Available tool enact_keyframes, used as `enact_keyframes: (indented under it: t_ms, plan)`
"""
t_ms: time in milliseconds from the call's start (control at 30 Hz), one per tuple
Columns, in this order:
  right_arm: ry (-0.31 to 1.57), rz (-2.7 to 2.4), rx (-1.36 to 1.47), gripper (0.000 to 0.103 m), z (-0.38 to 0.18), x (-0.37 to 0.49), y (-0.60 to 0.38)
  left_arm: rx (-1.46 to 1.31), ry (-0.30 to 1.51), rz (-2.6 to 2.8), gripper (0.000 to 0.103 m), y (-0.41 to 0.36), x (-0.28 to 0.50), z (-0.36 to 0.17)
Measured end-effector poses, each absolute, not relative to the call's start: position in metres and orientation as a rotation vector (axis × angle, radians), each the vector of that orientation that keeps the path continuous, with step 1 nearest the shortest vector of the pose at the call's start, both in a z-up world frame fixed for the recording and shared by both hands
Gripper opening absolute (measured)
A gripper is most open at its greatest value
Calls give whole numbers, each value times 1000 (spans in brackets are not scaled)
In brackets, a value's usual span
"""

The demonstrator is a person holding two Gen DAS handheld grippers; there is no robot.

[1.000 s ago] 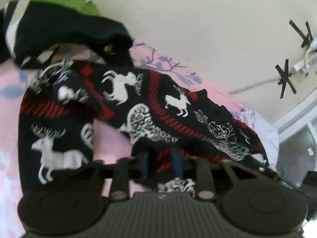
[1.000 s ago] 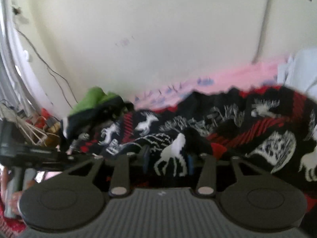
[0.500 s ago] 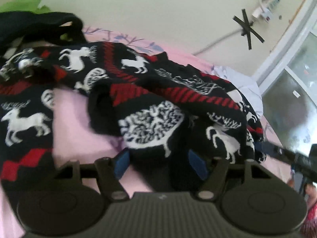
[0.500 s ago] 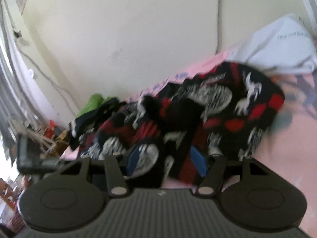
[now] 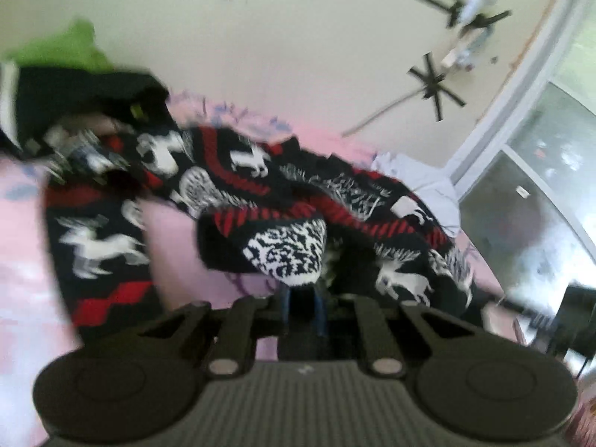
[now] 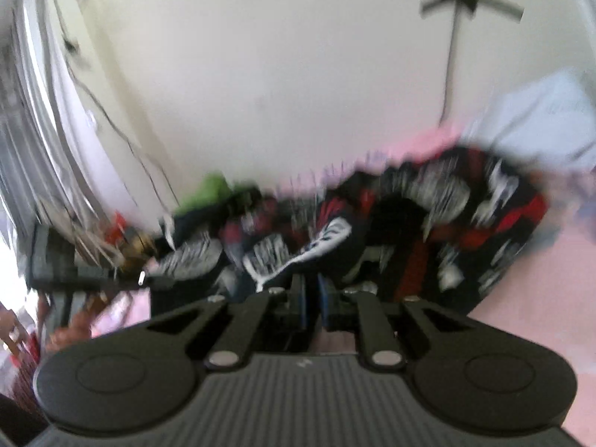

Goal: Fold small clothes
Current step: 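Lay the sweater flat with the left gripper while the right gripper lifts away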

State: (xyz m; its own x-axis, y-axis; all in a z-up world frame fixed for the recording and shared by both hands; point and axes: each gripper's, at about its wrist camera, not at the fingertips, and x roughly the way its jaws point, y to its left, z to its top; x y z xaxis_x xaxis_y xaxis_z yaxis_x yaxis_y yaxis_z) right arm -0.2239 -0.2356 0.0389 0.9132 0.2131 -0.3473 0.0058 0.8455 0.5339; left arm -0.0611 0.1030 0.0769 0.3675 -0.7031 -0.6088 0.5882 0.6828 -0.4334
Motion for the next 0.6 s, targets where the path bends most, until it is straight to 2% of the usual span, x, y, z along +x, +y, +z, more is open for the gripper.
enact_keyframes:
  t_ms: [133, 267, 333, 367, 400, 433, 500, 567, 600]
  plan:
    - [340, 151, 527, 8, 73, -279, -251, -130, 833, -846, 11, 147, -96, 98]
    - [373, 219, 481, 9, 76, -314, -250, -103, 891, -795, 13, 163, -114, 80]
    - [459, 238, 470, 12, 62, -312, -245, -92, 955, -730, 23, 161, -110, 58]
    - [508, 209, 439, 16, 53, -309, -243, -89, 997, -698, 28, 159, -106, 46]
    - [530, 154, 414, 42, 45, -306, -245, -83, 1029, -676, 31, 158, -102, 37]
    - [537, 102, 414, 60, 39, -303, -250, -79, 1043, -656, 31, 159, -100, 31]
    - [530, -18, 481, 64, 28, -297, -271, -107, 1044, -648, 31, 166, -95, 30]
    - [513, -109, 571, 62, 18, -289, -292, -124, 991, -629, 33, 174, -91, 43]
    - [505, -156, 609, 60, 13, -283, -302, -119, 956, -615, 37, 176, -90, 50]
